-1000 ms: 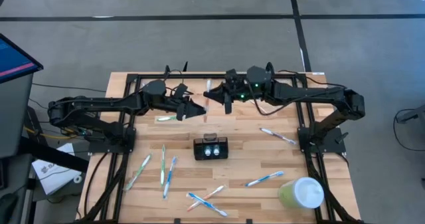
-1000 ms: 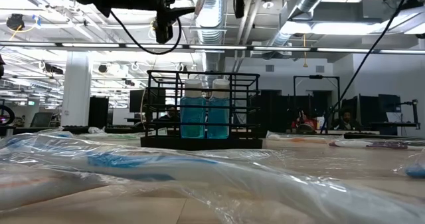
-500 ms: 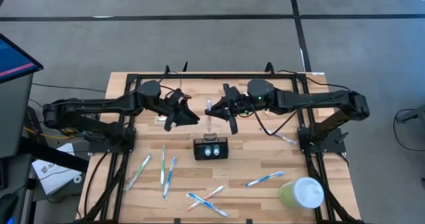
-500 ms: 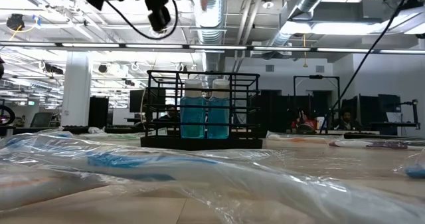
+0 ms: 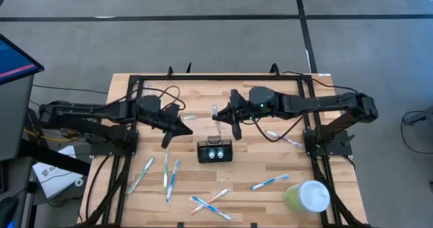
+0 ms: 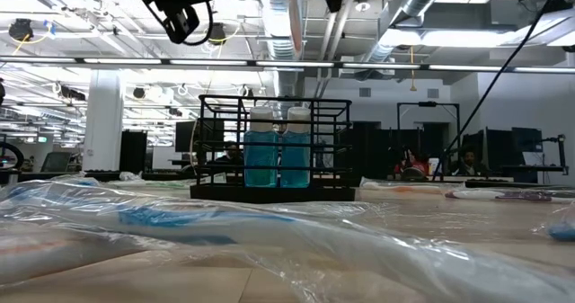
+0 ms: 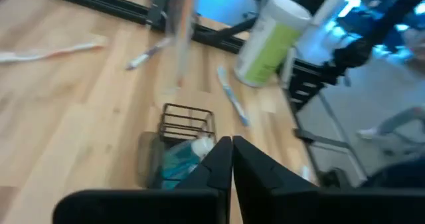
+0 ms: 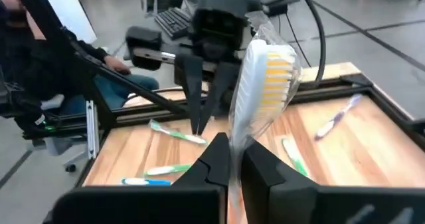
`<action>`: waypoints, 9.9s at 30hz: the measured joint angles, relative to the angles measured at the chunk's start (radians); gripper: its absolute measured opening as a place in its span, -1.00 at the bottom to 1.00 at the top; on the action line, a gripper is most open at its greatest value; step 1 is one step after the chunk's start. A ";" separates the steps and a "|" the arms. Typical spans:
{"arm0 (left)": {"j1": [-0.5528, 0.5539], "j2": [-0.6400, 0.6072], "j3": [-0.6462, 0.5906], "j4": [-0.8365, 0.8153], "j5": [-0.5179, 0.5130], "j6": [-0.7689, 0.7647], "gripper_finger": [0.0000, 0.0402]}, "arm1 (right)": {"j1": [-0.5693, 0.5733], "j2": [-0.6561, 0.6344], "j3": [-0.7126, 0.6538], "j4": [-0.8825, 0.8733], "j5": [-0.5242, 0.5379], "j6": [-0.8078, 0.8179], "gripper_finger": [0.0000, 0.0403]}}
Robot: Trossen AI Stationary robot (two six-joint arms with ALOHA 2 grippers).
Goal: Pick & Place toothbrushing station
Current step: Put the top left orange toothbrush into the top right section of the mesh organizer, then put the top right orange toothbrush into the top right section of the mesh organizer
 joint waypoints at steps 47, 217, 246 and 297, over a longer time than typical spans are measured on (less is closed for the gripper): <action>-0.085 0.001 0.000 0.045 -0.381 -0.113 -1.00 | 0.194 -0.062 -0.370 0.351 0.235 -0.089 -0.96; -0.096 0.123 -0.001 0.083 -0.504 -0.188 -1.00 | -0.568 0.184 -0.148 -0.655 0.097 -0.044 -0.11; -0.084 0.122 -0.001 0.082 -0.512 -0.185 -1.00 | -0.627 0.359 -0.148 -0.546 0.100 -0.051 -0.12; -0.084 0.122 -0.001 0.081 -0.509 -0.178 -1.00 | -0.642 0.211 -0.107 -0.675 0.095 -0.070 -1.00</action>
